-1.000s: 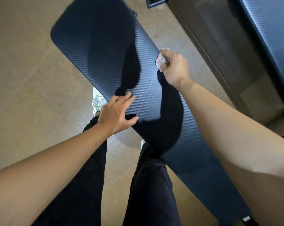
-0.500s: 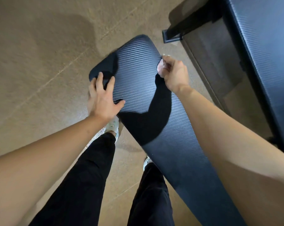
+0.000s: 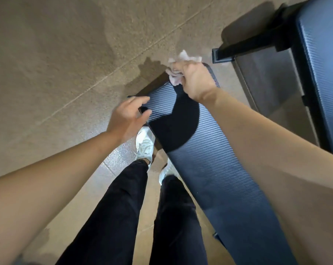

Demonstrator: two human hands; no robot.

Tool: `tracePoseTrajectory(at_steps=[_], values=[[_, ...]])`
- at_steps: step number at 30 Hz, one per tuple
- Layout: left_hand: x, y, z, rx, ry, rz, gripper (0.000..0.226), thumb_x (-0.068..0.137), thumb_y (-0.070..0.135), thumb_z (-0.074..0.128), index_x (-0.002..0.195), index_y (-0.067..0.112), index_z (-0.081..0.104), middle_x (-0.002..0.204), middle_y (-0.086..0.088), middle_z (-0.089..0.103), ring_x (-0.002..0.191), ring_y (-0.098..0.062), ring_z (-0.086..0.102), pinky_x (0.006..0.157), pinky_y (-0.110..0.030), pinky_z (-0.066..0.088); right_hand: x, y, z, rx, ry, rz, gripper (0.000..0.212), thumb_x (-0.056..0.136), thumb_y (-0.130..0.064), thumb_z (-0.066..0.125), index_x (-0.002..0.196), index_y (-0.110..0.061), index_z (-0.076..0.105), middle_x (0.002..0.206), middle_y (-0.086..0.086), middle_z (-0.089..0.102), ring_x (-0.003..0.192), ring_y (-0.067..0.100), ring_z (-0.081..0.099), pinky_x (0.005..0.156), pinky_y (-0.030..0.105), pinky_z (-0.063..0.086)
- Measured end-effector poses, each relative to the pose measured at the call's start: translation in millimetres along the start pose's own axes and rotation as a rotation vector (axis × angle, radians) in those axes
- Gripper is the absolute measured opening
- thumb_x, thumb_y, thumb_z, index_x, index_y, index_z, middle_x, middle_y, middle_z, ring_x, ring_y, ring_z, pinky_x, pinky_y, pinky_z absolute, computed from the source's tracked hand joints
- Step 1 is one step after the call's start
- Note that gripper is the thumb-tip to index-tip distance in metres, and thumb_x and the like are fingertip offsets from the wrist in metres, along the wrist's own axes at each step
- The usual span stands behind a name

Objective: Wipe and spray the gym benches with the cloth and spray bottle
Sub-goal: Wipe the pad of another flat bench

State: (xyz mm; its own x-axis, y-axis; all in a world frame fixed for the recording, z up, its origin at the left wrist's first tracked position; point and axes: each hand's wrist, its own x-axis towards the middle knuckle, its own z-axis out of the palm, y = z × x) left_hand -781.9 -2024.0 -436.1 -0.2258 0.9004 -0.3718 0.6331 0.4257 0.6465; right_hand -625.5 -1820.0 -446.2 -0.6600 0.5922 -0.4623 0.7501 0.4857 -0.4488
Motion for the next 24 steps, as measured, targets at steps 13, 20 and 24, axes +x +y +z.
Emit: tracePoseTrajectory(at_steps=[13, 20, 24], values=[[79, 29, 12, -0.210, -0.098, 0.000, 0.033, 0.089, 0.023, 0.071, 0.118, 0.008, 0.070, 0.107, -0.007, 0.071, 0.094, -0.023, 0.065, 0.081, -0.032, 0.046, -30, -19, 23, 0.365, 0.184, -0.076, 0.030, 0.082, -0.003, 0.074, 0.110, 0.001, 0.064, 0.119, 0.018, 0.056, 0.110, 0.026, 0.060, 0.090, 0.010, 0.042], [101, 26, 13, 0.135, -0.297, 0.054, 0.056, 0.100, 0.048, 0.054, 0.153, 0.052, 0.035, 0.116, -0.004, 0.050, 0.095, -0.031, 0.058, 0.086, -0.044, 0.050, -87, -6, 37, 0.042, 0.279, 0.294, 0.061, 0.080, -0.019, 0.077, 0.137, -0.016, 0.054, 0.136, 0.011, 0.050, 0.119, 0.034, 0.047, 0.096, 0.049, 0.047], [99, 23, 13, 0.114, -0.233, -0.062, 0.038, 0.100, 0.047, 0.055, 0.136, 0.036, 0.062, 0.118, -0.005, 0.050, 0.100, -0.032, 0.058, 0.089, -0.046, 0.051, -136, -9, 58, -0.029, 0.074, 0.616, 0.092, 0.078, -0.045, 0.080, 0.154, -0.033, 0.029, 0.160, 0.013, 0.024, 0.141, 0.044, 0.028, 0.103, 0.060, 0.043]])
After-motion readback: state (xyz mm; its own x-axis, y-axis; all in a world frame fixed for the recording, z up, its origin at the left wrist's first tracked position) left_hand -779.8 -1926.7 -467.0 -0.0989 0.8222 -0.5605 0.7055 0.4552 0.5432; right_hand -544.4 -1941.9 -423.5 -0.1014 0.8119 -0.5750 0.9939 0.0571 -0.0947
